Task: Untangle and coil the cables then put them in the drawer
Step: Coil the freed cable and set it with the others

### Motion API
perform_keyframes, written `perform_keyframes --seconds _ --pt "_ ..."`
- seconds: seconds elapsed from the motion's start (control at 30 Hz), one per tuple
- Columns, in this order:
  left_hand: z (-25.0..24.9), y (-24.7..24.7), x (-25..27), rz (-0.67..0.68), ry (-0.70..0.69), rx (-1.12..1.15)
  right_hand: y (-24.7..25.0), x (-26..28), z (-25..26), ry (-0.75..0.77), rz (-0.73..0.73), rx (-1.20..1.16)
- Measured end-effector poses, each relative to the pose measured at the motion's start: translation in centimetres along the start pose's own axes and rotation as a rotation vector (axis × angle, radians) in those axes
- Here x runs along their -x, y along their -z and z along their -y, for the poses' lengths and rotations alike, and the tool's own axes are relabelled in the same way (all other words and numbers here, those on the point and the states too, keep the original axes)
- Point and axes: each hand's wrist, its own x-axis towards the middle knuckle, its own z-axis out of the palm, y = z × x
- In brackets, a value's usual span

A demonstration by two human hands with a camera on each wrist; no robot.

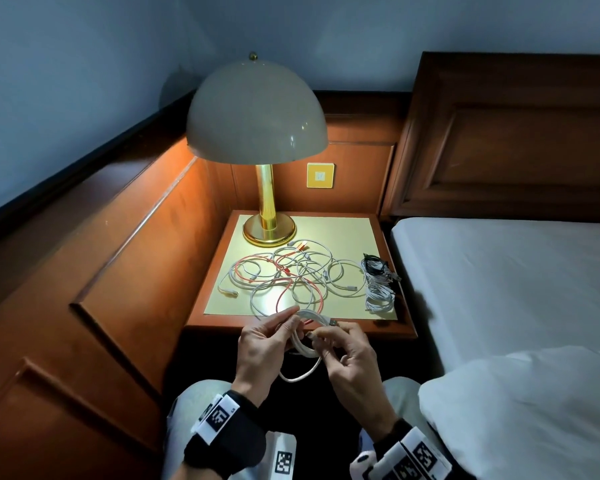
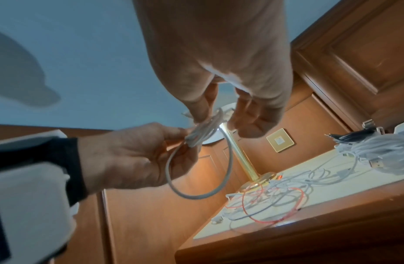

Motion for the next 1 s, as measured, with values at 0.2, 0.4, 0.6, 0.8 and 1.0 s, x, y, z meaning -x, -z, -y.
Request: perform_keyframes --seconds 0.2,0.4,0.6,0.8,1.0 --pt "1.2 0.2 0.5 0.019 -0.082 -0.247 1.8 -2.1 3.1 -0.003 -0.081 -0.037" --pt "2.6 0.4 1.2 0.043 -0.076 -0.353 4.6 -4.0 5.6 -0.078 -0.143 -0.44" --pt "2.6 1.3 0.6 -0.024 -0.006 -0.241 5.3 -2.4 4.4 -0.142 -0.159 -0.525" --pt "1.4 2.7 -0.8 -0.117 0.038 -0.012 5.3 -1.5 1.5 -0.31 -0.152 -0.537" --pt "-0.5 2.0 -0.4 -0.016 0.007 0.004 4.7 -3.0 -0.4 -0.421 -0.013 -0.33"
